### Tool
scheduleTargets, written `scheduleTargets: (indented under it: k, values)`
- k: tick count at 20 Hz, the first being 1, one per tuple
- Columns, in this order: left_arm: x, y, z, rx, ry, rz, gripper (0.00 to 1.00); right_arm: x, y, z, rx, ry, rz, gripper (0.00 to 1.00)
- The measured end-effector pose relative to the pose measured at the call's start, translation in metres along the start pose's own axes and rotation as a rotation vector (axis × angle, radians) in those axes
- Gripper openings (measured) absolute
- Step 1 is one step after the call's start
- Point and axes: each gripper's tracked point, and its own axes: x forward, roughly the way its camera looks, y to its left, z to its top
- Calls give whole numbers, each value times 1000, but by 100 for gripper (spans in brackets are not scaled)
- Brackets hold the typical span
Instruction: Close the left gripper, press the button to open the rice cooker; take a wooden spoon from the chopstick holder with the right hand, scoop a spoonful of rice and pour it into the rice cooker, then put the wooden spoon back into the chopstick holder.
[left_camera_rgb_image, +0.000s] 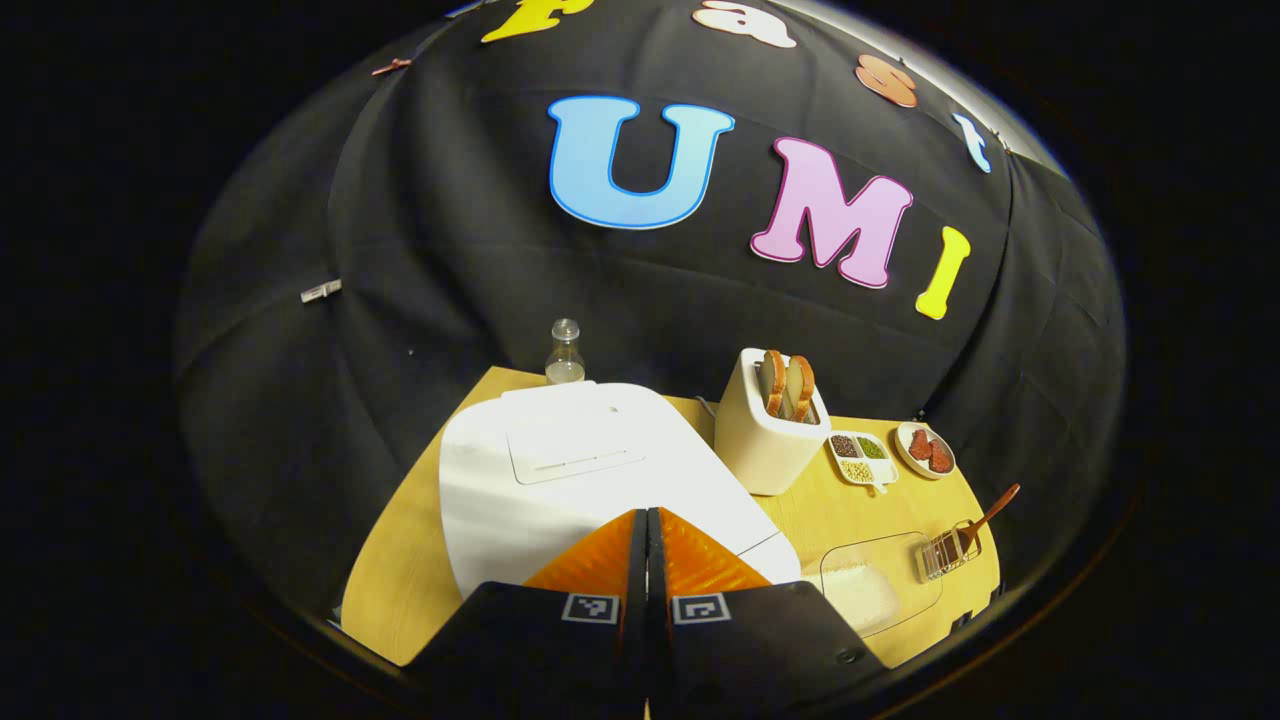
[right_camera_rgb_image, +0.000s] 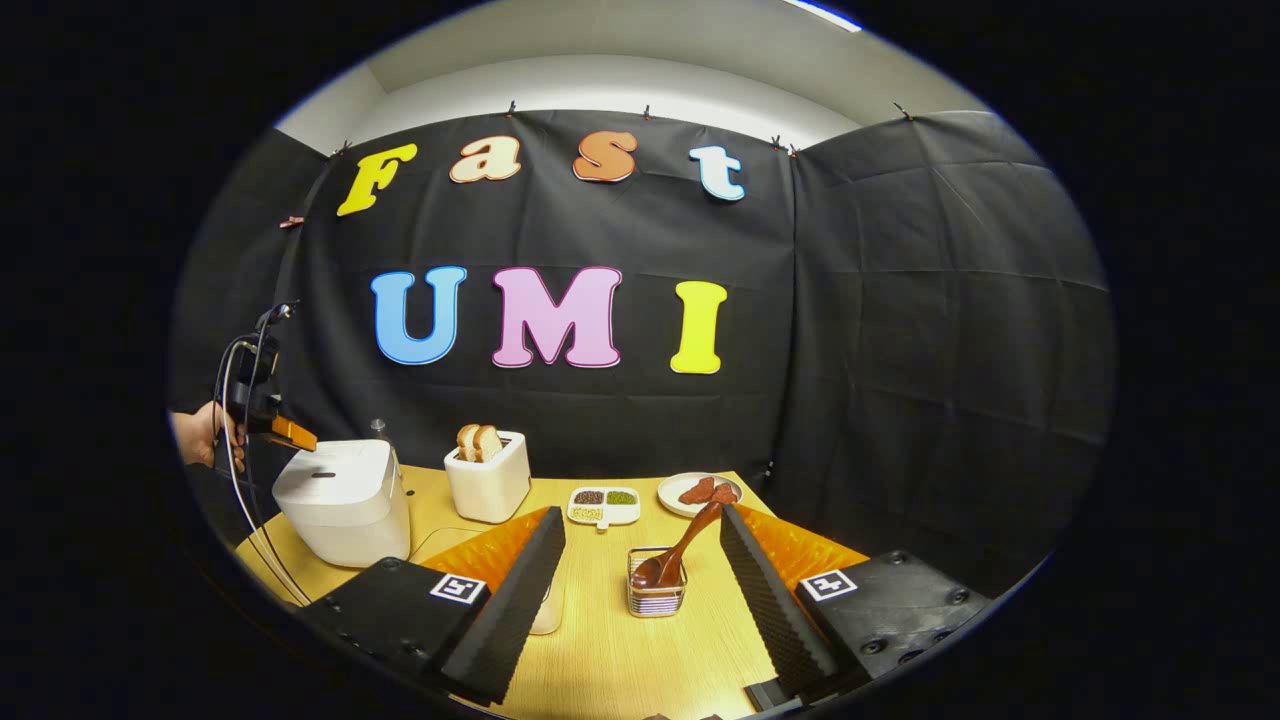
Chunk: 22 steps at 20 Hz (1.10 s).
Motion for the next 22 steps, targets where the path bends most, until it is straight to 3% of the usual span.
scheduleTargets:
  k: [12, 17, 22]
  values:
    - [22, 4, -31, 1, 89, 45, 6, -2, -13, -19, 36, 41, -31, 98]
    - [22, 3, -32, 54, 86, 69, 6, 0, -11, -21, 41, 42, -16, 98]
    - [26, 2, -35, 24, 103, 72, 6, -1, -11, -27, 43, 48, 2, 98]
